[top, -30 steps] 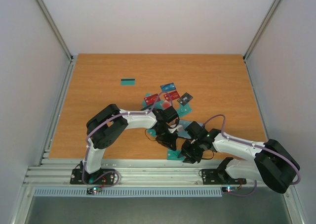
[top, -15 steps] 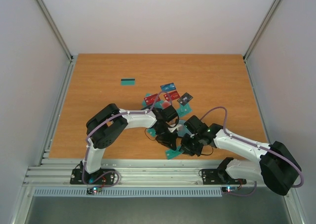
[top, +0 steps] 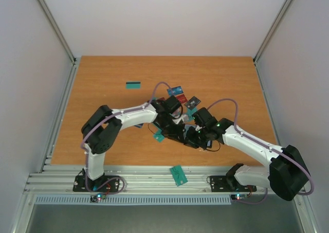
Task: Put the credit cards into the card holder
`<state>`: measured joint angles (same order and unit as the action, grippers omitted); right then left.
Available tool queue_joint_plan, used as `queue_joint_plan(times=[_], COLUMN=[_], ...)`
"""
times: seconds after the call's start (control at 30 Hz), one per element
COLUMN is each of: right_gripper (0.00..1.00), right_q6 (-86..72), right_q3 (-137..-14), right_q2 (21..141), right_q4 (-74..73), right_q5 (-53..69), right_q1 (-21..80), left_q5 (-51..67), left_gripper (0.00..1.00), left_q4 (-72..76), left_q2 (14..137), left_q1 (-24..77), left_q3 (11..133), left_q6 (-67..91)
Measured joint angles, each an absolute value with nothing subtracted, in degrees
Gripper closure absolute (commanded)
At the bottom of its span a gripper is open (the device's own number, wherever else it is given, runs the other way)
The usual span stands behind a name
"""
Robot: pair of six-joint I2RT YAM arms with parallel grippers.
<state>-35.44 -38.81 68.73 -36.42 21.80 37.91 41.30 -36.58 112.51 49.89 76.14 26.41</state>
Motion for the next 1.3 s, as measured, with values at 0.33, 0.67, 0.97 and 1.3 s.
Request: queue_joint_plan(times=[0.33,0.67,0.97,1.3], right_gripper=[0.43,0.31,0.33,0.84], right_q6=[-17.91,-14.26,-13.8,-14.57], right_q3=[-43.48,-37.12,-34.72,-31.81], right_q2=[72.31,79.79,84.93,86.89], right_q4=[-43.0,-36.97,-31.57,-25.43], right_q5=[30.89,41.34,41.01,41.01], right_q1=[36.32,42.39,47.75,49.21], left_q5=[39.64,42.06,43.09,43.11], left_gripper=[0.91,0.93,0.94,0.95], left_q4=[-43.64,-45.04,-44.82,-44.47], left_q2=[102.39,102.45,102.15,100.31], left_q1=[47.77,51.66,51.86,51.9], left_q3=[73.36,65.45,61.47,58.06], left_q6=[18.26,14.17,12.73,12.58])
